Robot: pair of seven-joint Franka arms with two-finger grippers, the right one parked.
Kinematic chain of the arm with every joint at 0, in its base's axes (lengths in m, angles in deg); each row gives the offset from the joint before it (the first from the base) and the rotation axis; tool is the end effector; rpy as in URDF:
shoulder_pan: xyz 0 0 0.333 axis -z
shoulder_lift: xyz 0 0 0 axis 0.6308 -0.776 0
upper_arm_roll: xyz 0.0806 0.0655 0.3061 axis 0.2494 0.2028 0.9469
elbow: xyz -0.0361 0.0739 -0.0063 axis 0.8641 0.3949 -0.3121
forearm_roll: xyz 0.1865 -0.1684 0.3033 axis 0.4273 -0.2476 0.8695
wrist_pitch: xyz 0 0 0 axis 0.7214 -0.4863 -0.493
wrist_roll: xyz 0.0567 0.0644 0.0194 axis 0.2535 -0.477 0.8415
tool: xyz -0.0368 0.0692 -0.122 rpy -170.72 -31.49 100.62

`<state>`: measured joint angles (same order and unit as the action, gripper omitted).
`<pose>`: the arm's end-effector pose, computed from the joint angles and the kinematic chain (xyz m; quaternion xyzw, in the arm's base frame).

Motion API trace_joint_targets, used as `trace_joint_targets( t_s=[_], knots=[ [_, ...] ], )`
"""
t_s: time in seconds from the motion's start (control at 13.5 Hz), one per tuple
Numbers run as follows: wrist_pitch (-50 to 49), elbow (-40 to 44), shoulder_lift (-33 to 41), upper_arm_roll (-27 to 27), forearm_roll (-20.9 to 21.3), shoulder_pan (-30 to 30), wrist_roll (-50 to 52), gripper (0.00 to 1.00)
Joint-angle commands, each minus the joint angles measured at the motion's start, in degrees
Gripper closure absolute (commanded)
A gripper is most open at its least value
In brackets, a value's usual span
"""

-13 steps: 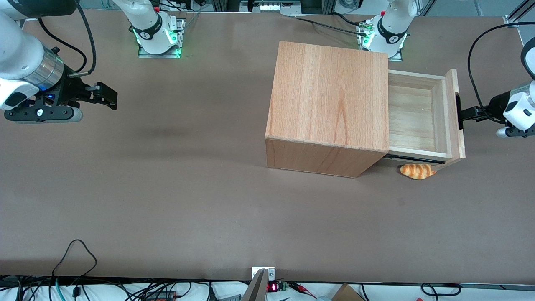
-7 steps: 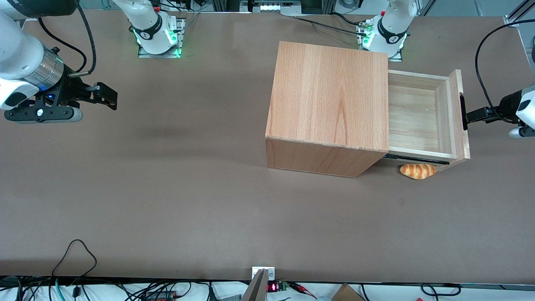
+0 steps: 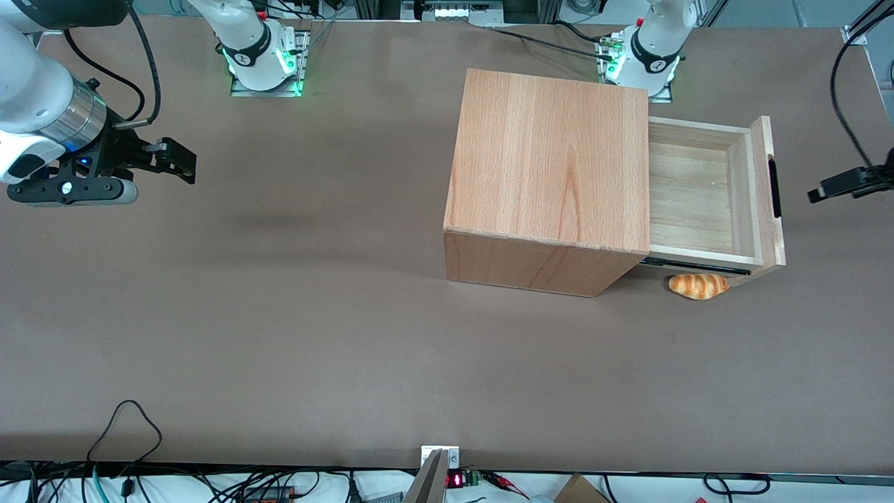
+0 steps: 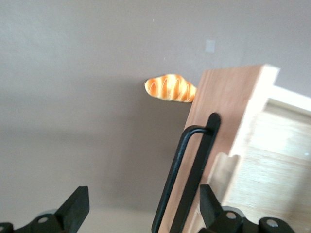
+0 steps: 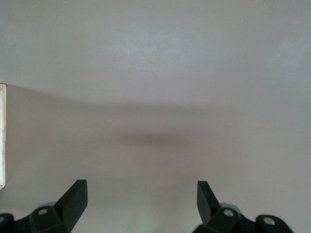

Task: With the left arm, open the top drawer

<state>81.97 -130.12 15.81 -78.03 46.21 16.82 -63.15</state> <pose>0.5355 0.1807 0.4816 0.9924 0.0871 -0.0315 0.0810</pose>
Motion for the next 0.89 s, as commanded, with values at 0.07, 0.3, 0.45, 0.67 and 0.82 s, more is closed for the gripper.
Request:
trace_joint_targets(
  t_s=[0.07,0.3,0.45,0.67,0.82],
  knots=[
    [-4.72,9.26,-1.19,-1.06,1.56,0.48,0.51,0.0],
    [-4.98,12.26,-1.19,-3.17,1.56,0.66,1.13,0.0],
    [-5.16,13.23,-1.01,-4.48,1.73,0.66,0.69,0.0],
    [-5.43,14.9,-0.93,-4.15,5.22,6.0,1.12,0.0],
    [-5.43,14.9,-0.49,-2.14,6.39,10.92,1.3,0.0]
  ],
)
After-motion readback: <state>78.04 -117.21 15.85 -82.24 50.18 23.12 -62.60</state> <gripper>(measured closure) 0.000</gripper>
